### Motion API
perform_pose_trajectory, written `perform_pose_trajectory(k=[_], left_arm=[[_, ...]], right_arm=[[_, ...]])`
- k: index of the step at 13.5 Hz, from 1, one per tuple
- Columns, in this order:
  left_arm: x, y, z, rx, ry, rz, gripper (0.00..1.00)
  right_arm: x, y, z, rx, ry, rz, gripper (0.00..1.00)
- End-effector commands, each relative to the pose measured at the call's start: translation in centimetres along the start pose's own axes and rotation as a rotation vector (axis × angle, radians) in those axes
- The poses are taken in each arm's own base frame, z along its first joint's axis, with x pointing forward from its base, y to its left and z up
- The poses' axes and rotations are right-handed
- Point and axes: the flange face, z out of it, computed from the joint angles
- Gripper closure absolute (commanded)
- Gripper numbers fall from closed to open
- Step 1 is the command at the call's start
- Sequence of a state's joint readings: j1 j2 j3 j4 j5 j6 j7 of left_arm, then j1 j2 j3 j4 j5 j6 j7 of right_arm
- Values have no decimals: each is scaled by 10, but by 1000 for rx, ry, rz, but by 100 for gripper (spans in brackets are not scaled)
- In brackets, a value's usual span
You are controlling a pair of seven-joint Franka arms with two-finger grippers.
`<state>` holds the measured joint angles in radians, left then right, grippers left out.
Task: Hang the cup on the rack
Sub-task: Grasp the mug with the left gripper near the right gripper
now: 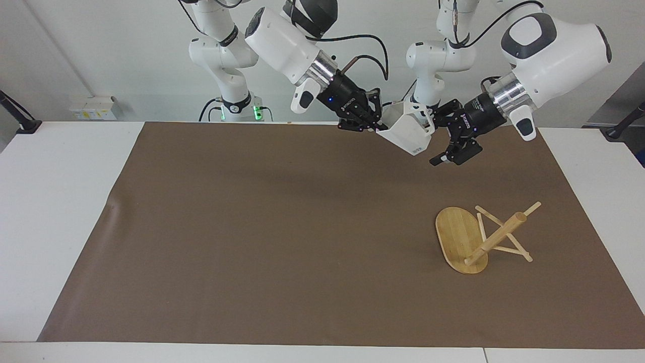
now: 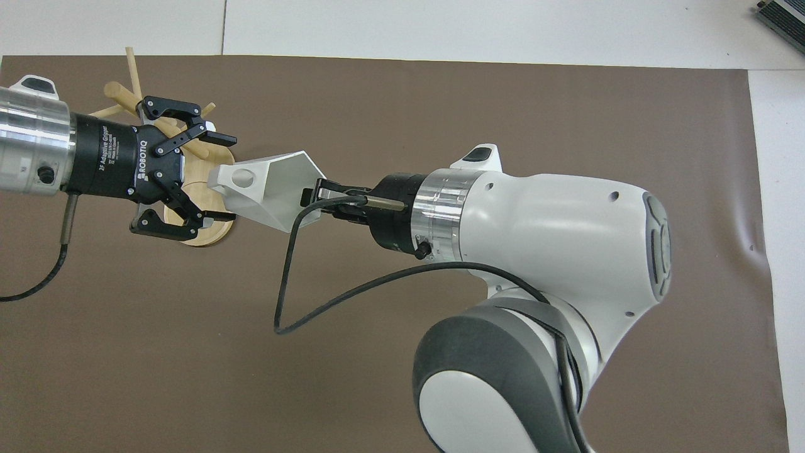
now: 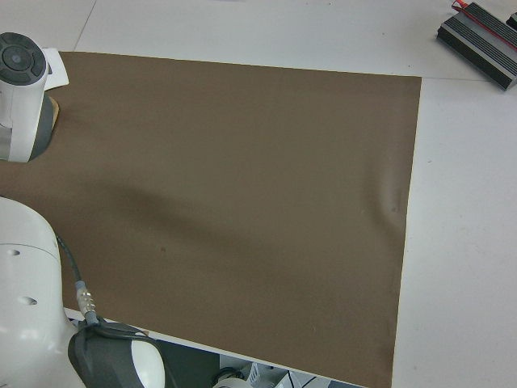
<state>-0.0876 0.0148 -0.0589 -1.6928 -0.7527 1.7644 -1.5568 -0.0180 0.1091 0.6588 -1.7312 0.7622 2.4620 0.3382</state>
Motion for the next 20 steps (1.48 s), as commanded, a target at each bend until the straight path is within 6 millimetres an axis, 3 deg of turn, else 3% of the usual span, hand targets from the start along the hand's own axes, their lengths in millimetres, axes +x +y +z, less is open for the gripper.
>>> perform_pose_trajectory(k=[1, 17, 19, 20], left_arm=[[-3, -7, 3, 32, -16, -35, 0], [-18, -16, 9, 60, -17, -30, 1], [-18, -16, 8, 57, -18, -30, 39], [-18, -16, 7, 56, -18, -28, 66]], right_arm=[[-5, -1, -3, 15, 19, 26, 100], [-7, -1, -2, 14, 14, 20, 100], [-7, -1, -2, 14, 14, 20, 100], [-7, -1, -2, 14, 14, 20, 100]])
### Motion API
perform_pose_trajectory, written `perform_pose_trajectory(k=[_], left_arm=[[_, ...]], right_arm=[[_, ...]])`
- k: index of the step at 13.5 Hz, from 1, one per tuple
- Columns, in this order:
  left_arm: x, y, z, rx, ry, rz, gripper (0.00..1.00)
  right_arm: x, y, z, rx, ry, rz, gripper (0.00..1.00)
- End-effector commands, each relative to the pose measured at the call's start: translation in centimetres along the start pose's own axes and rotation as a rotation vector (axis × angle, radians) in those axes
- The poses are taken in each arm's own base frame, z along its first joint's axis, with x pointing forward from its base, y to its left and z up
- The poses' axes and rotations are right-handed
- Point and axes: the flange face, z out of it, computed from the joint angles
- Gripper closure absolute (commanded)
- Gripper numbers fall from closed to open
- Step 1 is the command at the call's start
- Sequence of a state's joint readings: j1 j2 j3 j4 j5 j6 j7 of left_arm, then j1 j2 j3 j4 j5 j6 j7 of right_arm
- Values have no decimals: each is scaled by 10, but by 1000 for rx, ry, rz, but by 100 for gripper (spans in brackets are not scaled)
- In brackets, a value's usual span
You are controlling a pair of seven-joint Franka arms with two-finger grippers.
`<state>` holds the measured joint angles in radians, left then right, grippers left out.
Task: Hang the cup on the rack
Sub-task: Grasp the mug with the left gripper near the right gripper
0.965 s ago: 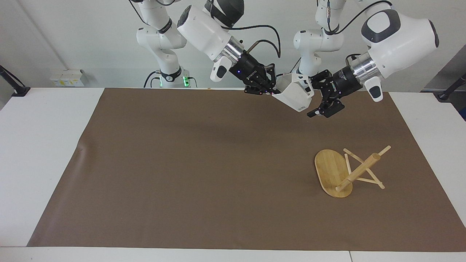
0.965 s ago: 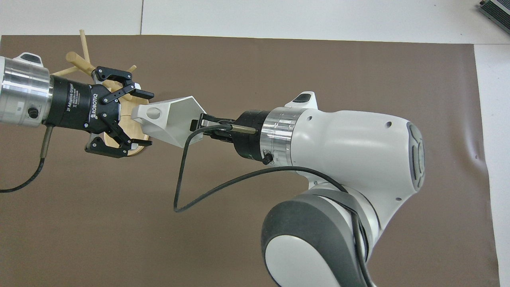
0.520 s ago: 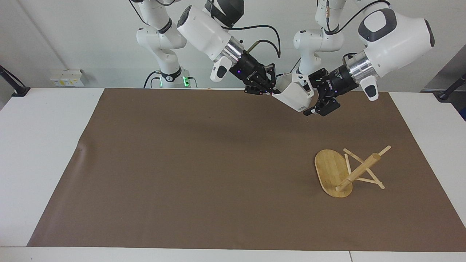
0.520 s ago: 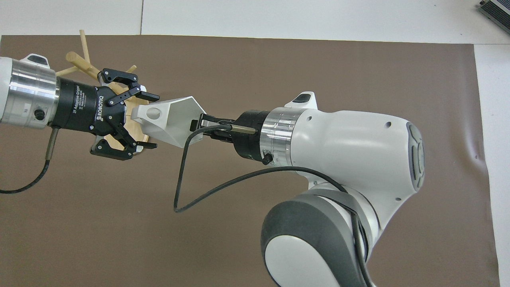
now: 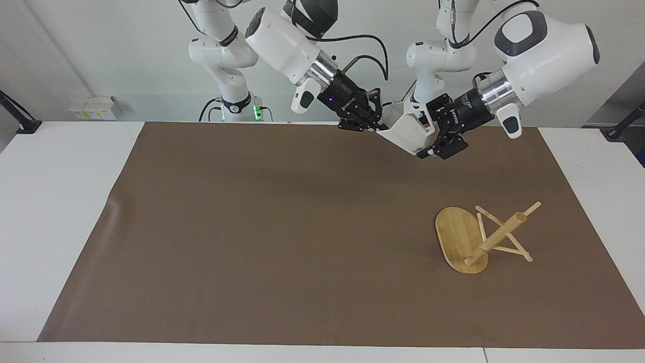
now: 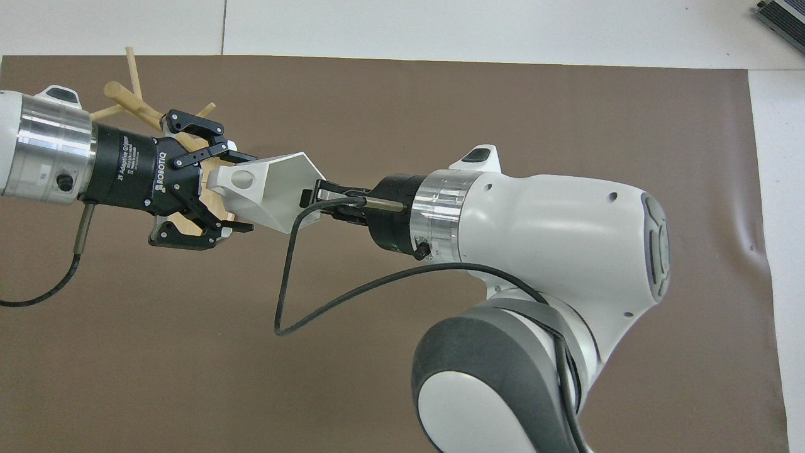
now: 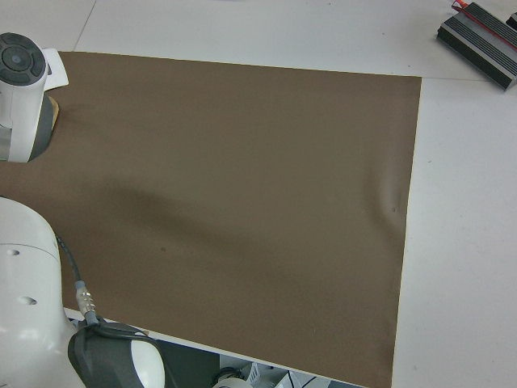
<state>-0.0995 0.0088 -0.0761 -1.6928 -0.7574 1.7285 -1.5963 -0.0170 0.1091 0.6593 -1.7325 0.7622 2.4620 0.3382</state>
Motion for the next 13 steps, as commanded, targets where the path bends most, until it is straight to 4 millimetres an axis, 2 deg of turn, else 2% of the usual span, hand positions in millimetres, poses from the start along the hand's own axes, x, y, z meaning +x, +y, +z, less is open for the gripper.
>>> perform_pose_trajectory(k=[1, 2, 7, 8, 9, 10, 11, 12, 13], left_arm=[[-4, -7, -4, 3, -13, -12, 91], [-4, -7, -4, 3, -13, -13, 100], [-3, -7, -6, -1, -12, -13, 100], [-3, -7, -8, -3, -12, -19, 100], [-3, -8, -8, -3, -12, -22, 100], [-4, -9, -10, -7, -13, -21, 100], [-5, -9, -10, -6, -11, -18, 100], [-5, -9, -11, -7, -11, -20, 100], [-5, -9, -11, -7, -11, -20, 100]], right_arm=[[-6, -1, -3, 15, 16, 21, 100], [-6, -1, -3, 15, 16, 21, 100], [-6, -1, -3, 15, 12, 26, 100], [-6, -2, -3, 15, 11, 39, 88], [-6, -1, -3, 14, 10, 56, 63], [-6, -2, -3, 14, 10, 60, 49], [-6, -2, -3, 14, 10, 60, 30], [-6, -2, -3, 14, 10, 60, 19], [-6, -2, -3, 14, 10, 60, 3]])
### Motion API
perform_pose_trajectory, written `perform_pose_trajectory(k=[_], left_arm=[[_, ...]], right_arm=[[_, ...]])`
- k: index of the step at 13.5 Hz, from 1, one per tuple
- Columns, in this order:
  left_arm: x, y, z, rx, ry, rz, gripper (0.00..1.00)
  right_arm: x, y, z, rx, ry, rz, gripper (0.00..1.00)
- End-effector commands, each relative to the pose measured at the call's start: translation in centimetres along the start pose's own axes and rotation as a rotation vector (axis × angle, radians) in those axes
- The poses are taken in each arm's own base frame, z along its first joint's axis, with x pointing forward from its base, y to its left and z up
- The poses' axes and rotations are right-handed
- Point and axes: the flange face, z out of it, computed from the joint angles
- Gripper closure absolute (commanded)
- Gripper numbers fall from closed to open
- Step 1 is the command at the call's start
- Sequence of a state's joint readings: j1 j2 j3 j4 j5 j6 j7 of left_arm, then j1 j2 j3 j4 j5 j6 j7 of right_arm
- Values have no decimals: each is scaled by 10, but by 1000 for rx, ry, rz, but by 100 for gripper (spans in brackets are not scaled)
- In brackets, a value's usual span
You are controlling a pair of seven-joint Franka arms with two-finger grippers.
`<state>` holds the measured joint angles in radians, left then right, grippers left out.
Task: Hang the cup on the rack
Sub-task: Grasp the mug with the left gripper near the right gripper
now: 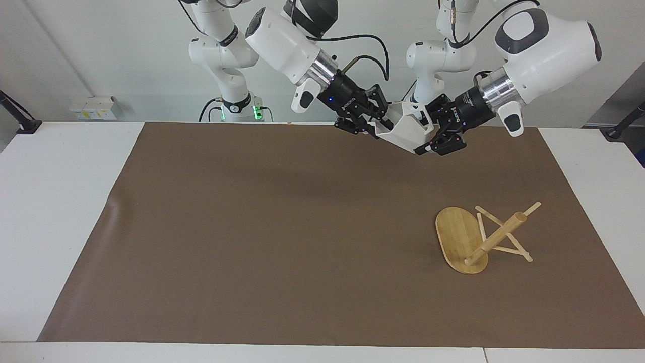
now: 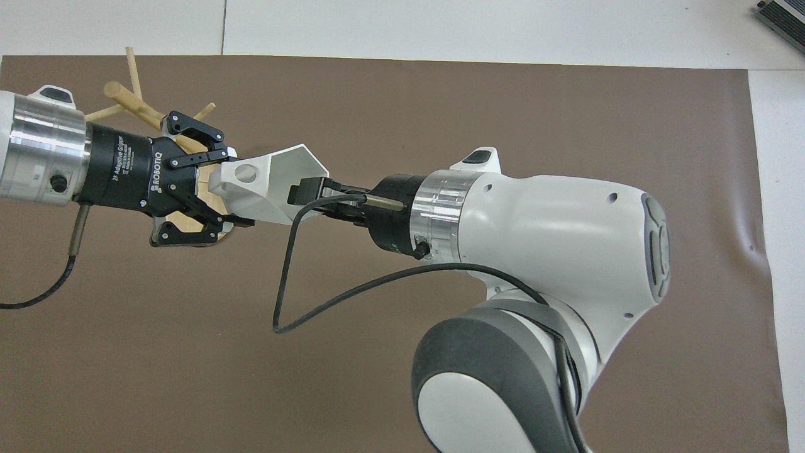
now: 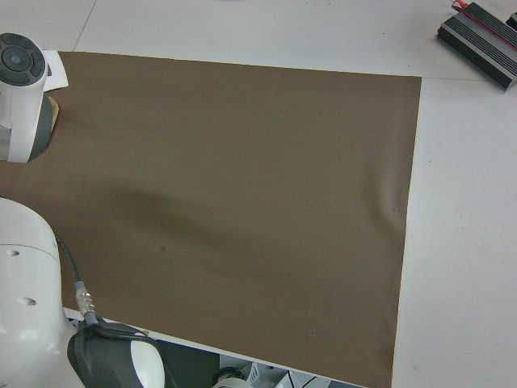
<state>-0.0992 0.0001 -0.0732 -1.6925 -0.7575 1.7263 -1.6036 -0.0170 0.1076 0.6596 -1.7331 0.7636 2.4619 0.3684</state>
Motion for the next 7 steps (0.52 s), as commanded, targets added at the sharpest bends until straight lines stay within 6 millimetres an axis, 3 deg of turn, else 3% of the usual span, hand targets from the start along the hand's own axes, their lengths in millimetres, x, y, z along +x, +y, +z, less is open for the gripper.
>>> perform_pose_trajectory(k=[1, 7], left_arm=[[-3, -7, -6, -1, -11, -17, 100], [8, -6, -7, -13, -4, -79, 100]], right_arm=[[-5, -1, -3, 14, 11, 30, 0], [-1, 2, -4, 2, 14, 15, 0]])
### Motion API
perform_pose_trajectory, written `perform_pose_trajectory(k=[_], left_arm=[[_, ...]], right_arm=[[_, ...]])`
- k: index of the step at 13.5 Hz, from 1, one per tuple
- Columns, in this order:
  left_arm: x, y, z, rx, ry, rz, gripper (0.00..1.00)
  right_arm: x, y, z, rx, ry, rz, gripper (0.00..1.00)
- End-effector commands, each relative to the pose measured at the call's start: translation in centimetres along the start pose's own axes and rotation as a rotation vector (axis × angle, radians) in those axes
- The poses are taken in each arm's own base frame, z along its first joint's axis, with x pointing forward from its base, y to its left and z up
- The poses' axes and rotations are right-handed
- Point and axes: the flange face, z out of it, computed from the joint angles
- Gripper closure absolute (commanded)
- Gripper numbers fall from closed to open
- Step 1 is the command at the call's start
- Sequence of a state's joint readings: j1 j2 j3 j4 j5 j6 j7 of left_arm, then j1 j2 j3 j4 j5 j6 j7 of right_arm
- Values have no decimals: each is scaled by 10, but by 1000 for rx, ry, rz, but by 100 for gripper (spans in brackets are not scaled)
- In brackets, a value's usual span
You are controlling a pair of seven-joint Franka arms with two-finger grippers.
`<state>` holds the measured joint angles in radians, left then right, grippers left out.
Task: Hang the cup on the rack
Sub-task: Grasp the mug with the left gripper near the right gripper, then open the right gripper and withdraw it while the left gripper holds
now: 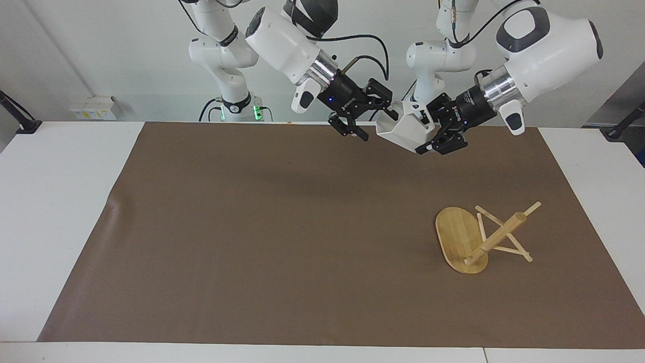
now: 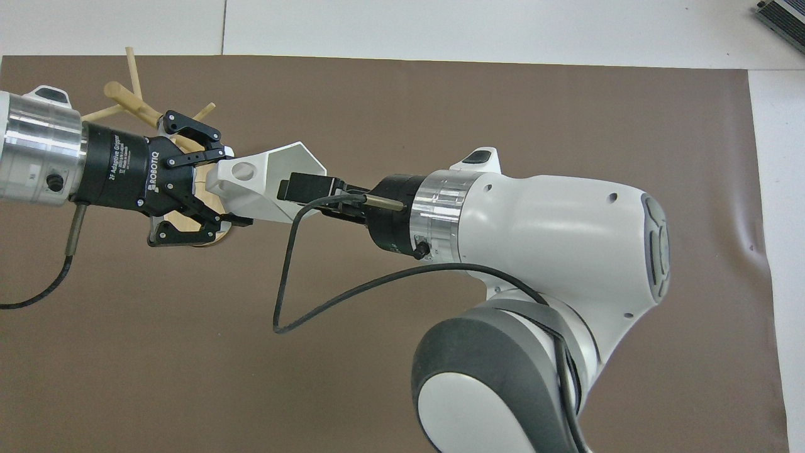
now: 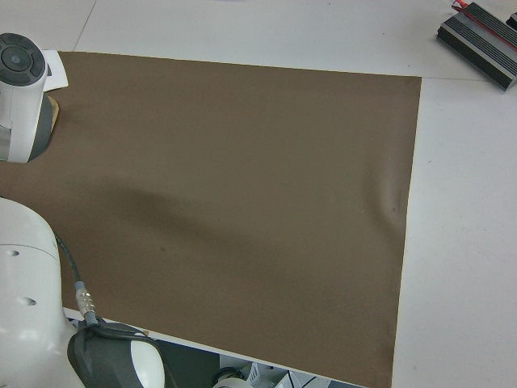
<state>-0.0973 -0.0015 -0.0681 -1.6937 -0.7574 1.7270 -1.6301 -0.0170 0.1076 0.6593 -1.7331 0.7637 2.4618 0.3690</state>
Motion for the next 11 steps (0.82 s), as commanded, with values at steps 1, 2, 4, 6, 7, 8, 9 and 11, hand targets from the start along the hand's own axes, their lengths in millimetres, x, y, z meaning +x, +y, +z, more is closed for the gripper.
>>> perform_pose_trajectory(k=[1, 2, 4, 6, 7, 8, 9, 11], left_arm=[[9, -8, -3, -11, 1, -64, 100], [14, -7, -1, -20, 4, -91, 100], [24, -7, 2, -67, 6, -154, 100], [39, -9, 8, -117, 14, -221, 100], [42, -9, 8, -131, 13, -247, 100], [45, -8, 8, -150, 18, -283, 100], [52, -5, 8, -190, 43, -328, 100], [65, -1, 13, -245, 75, -419, 100]], right_arm=[[1, 6, -5, -5, 14, 18, 0], [5, 9, -8, -12, 13, 20, 0], [22, 25, -18, -70, 15, 3, 0], [38, 39, -30, -129, 16, -50, 0], [46, 46, -37, -145, 19, -64, 0], [55, 55, -44, -165, 19, -90, 0], [63, 64, -51, -195, 25, -119, 0], [75, 81, -62, -291, 26, -192, 0]])
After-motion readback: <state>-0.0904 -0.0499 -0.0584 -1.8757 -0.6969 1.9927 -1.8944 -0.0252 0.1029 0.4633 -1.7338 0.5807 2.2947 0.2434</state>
